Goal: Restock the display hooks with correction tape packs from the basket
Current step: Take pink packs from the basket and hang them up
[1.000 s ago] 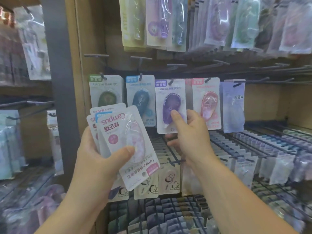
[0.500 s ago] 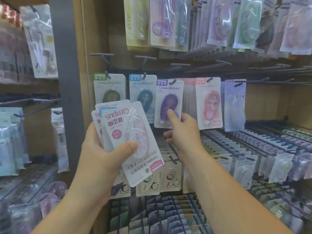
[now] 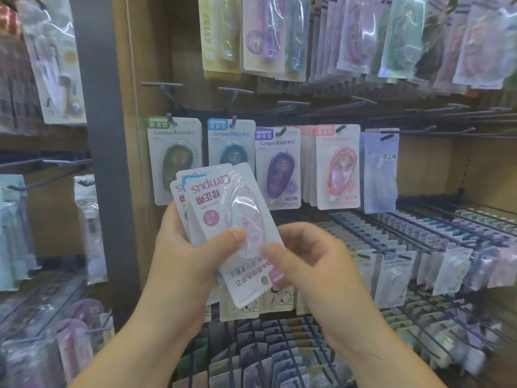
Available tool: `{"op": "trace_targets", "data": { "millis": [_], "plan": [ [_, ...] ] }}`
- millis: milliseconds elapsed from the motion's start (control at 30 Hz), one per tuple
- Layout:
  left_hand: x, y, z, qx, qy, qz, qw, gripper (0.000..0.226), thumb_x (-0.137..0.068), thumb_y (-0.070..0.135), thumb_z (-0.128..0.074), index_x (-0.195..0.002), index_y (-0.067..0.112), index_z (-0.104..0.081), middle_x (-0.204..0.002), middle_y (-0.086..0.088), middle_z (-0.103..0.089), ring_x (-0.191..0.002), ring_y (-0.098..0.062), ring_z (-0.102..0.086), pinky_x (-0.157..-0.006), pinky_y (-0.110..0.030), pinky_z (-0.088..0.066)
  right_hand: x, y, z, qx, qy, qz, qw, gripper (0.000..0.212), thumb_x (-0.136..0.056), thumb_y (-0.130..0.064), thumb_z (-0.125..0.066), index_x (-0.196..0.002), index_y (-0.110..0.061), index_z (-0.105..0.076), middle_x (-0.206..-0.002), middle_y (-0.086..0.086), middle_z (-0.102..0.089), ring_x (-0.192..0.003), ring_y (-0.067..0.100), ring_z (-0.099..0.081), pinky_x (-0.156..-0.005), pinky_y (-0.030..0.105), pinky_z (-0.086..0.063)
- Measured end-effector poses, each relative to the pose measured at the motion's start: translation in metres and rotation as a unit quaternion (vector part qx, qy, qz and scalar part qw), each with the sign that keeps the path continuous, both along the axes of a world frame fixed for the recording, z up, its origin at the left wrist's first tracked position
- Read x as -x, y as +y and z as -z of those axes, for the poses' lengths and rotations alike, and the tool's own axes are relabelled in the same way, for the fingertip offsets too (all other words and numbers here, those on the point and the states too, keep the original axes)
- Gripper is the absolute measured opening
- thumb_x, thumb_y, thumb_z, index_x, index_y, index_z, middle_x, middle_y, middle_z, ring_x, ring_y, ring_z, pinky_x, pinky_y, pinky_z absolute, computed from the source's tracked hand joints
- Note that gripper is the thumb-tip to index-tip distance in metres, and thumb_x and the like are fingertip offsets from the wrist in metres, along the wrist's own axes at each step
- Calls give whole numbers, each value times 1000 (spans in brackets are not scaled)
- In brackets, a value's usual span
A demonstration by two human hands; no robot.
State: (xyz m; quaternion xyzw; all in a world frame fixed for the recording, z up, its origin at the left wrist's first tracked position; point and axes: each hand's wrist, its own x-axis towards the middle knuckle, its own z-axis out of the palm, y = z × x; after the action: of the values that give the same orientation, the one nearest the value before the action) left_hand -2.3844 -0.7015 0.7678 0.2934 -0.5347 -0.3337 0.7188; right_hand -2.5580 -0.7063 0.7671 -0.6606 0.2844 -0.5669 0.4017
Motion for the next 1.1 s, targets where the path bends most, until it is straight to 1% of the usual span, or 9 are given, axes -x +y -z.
{"op": "trace_targets", "data": {
  "millis": [133, 267, 533, 633, 733, 833, 933, 1000, 1100],
  "plan": [
    [11, -4, 3, -8, 5, 9, 1000, 83, -52, 30, -86, -132, 28, -61, -117, -4, -77, -102, -30, -78, -75, -52, -65, 4, 6, 3, -17, 6, -10, 1000, 34, -73, -35, -80, -99, -13, -75, -90, 3, -79, -78, 13, -75, -65, 20, -56],
    [24, -6, 9, -10, 8, 21, 1000, 68, -66, 15, -80, -130, 28, -59, -114, -1, -78, -100, -25, -78, -71, -40, -65, 8, 11, 7, -46, -25, 3, 999, 42, -71, -39, -79, -99, -9, -73, -90, 9, -78, -79, 20, -75, -67, 27, -59],
    [59, -10, 15, -13, 20, 50, 998, 76, -63, 24, -91, -131, 31, -57, -121, 2, -76, -107, -23, -77, -78, -47, -65, 27, 17, 7, -104, -126, -5, 987, 40, -78, -33, -74, -107, -5, -68, -87, 10, -76, -72, 19, -73, -52, 27, -56],
    [73, -13, 17, -13, 9, 62, 998, 78, -63, 32, -90, -134, 34, -57, -127, 1, -74, -113, -26, -75, -86, -54, -63, 44, 12, 9, -111, -129, -3, 985, 43, -80, -37, -77, -109, -6, -68, -94, 17, -75, -77, 24, -74, -53, 39, -59],
    [90, -17, 17, -5, -3, 79, 997, 77, -66, 22, -89, -134, 34, -56, -126, 4, -75, -113, -23, -75, -85, -45, -64, 66, 1, 12, -109, -125, 6, 986, 52, -76, -46, -85, -109, -9, -68, -98, 19, -75, -81, 32, -73, -65, 63, -60],
    [111, -22, 16, -4, -9, 74, 997, 80, -61, 23, -90, -133, 35, -58, -127, 3, -75, -115, -25, -74, -88, -51, -63, 90, -8, 10, -106, -127, -4, 986, 54, -74, -45, -84, -110, -9, -67, -94, 16, -76, -77, 29, -72, -59, 44, -60],
    [136, -30, 13, -12, -4, 61, 998, 74, -69, 18, -86, -136, 35, -58, -128, 2, -75, -116, -28, -74, -95, -59, -58, 125, -19, 4, -104, -137, -10, 985, 52, -65, -39, -80, -106, -8, -68, -92, 13, -77, -75, 25, -71, -56, 36, -57],
    [154, -36, 10, -13, -15, 43, 999, 69, -72, 15, -83, -134, 34, -59, -125, 4, -76, -113, -25, -75, -92, -56, -60, 153, -33, 2, -110, -163, -6, 980, 53, -60, -35, -83, -104, -9, -69, -94, 12, -78, -78, 24, -73, -59, 34, -59],
    [183, -40, 7, -3, -14, 6, 1000, 73, -65, 14, -93, -127, 34, -61, -116, 9, -78, -105, -18, -77, -80, -41, -64, 194, -49, -2, -102, -201, 1, 974, 65, -47, -38, -94, -104, -13, -73, -103, 10, -79, -85, 23, -74, -69, 35, -62]
  ]
}}
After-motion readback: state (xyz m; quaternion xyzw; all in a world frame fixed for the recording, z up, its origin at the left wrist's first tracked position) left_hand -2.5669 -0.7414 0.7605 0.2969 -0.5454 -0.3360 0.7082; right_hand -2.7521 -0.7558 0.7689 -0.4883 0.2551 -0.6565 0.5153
